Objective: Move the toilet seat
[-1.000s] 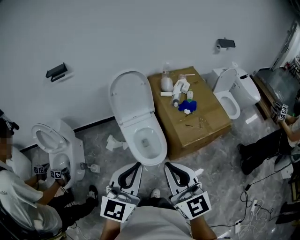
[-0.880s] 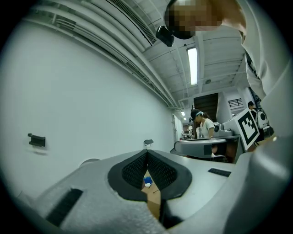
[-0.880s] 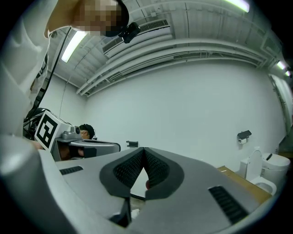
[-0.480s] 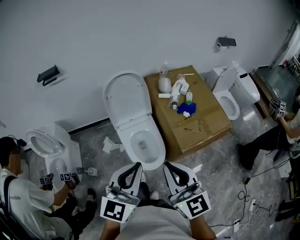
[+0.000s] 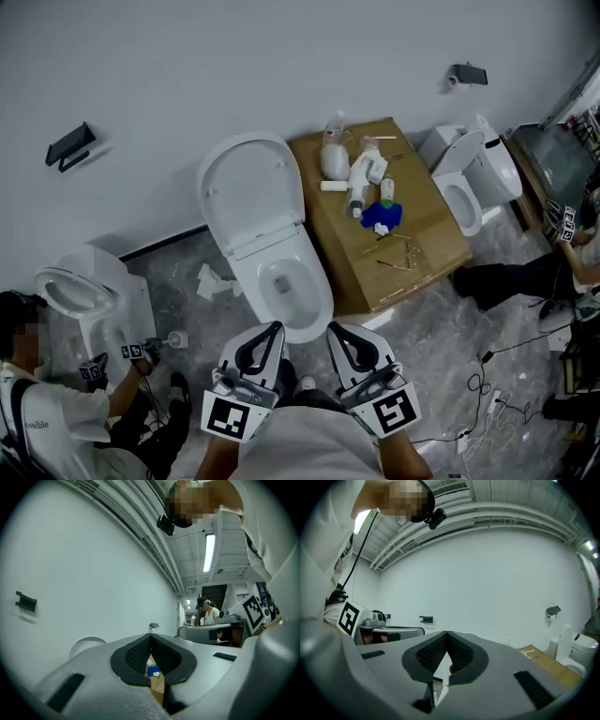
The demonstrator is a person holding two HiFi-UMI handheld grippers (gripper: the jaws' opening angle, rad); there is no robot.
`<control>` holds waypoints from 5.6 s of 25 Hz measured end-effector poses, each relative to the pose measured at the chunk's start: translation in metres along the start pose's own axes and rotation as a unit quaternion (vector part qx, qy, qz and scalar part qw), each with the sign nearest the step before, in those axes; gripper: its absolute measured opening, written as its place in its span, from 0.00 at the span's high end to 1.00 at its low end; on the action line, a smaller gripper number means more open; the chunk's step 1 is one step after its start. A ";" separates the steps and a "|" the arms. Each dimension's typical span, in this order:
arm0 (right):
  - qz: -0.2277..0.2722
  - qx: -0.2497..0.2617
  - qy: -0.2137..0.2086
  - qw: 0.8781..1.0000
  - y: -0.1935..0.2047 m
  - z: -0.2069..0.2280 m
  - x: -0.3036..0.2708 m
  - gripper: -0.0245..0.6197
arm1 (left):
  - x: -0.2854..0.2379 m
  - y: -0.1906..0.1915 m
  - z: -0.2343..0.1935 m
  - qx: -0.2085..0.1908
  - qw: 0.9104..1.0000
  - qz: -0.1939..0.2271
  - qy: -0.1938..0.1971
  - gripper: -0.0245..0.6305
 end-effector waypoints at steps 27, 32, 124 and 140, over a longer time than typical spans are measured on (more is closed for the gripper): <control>-0.096 -0.030 0.014 0.995 0.135 0.070 -0.084 0.94 | -0.070 0.141 -0.085 0.062 0.994 -0.078 -0.040 0.95; -0.103 -0.038 0.011 0.994 0.163 0.080 -0.081 0.94 | -0.073 0.170 -0.082 0.062 0.993 -0.089 -0.048 0.95; -0.417 -0.186 0.166 0.874 0.685 0.117 -0.004 0.46 | 0.008 0.668 -0.101 0.242 0.883 -0.346 -0.203 0.40; -0.408 -0.227 0.136 0.874 0.696 0.116 -0.014 0.44 | 0.006 0.670 -0.101 0.237 0.880 -0.356 -0.206 0.40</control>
Point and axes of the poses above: the fingertips, and each gripper's own axes: x backward along the fingers, z to its right, y out of its underside, the point moved 3 cm from there along x, backward along the fingers, and after that the axes turned 1 degree about x, right-handed, at the moved point
